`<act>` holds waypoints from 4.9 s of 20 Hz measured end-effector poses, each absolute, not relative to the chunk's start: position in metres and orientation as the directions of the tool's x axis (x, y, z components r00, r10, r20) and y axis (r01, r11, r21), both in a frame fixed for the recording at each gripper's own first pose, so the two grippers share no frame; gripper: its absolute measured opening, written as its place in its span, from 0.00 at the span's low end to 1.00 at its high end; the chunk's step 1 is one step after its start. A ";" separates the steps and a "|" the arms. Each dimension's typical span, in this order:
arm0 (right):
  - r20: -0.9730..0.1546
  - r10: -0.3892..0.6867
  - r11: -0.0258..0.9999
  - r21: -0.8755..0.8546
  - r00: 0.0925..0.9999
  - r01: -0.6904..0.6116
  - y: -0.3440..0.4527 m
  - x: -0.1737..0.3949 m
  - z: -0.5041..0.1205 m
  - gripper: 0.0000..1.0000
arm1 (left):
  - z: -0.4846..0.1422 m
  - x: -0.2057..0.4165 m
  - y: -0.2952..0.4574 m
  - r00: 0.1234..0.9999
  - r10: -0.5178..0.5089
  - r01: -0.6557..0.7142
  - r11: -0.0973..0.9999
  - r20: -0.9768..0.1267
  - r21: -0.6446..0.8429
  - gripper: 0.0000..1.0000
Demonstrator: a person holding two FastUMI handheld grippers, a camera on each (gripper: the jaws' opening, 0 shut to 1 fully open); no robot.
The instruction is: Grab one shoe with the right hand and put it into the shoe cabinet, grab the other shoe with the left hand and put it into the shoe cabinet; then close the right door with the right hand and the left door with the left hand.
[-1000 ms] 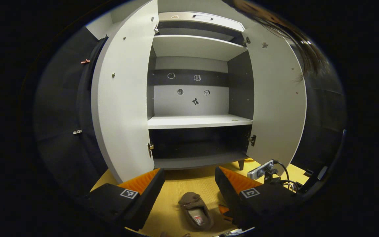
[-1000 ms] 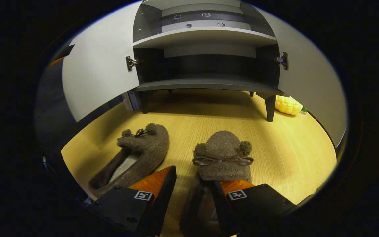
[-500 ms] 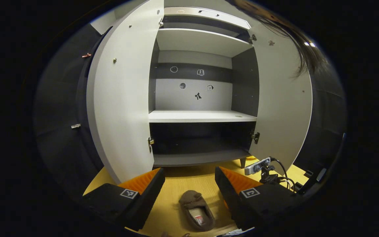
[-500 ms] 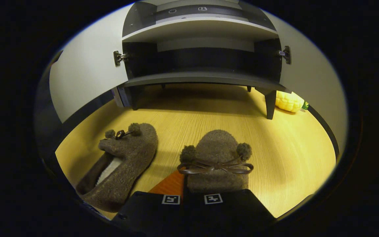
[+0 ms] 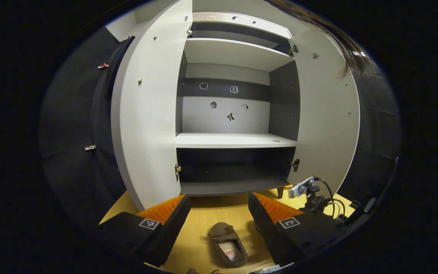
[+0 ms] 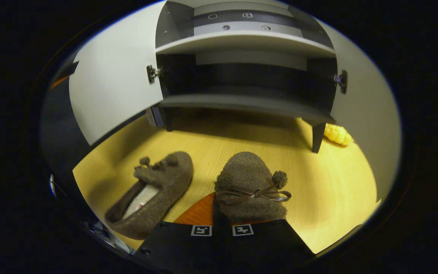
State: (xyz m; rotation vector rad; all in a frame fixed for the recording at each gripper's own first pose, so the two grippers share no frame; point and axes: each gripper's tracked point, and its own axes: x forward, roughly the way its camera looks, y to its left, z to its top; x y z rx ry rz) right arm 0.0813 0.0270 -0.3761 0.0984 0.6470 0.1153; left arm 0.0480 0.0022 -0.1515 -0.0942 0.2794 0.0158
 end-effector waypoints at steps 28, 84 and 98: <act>-0.278 -0.068 0.996 0.035 0.958 0.080 -0.074 0.448 -0.087 0.05 | -0.112 0.028 -0.014 0.949 0.158 -0.201 0.970 -0.273 -0.137 0.98; -0.226 0.013 1.000 0.021 0.974 -0.008 -0.059 0.141 -0.190 0.98 | -0.432 0.069 -0.002 0.837 -0.008 -0.107 0.978 -0.546 -0.178 0.71; -0.268 0.030 0.999 0.028 0.963 -0.024 -0.052 0.154 -0.207 0.98 | -0.409 0.097 -0.005 0.854 -0.018 -0.028 0.996 -0.520 -0.080 0.05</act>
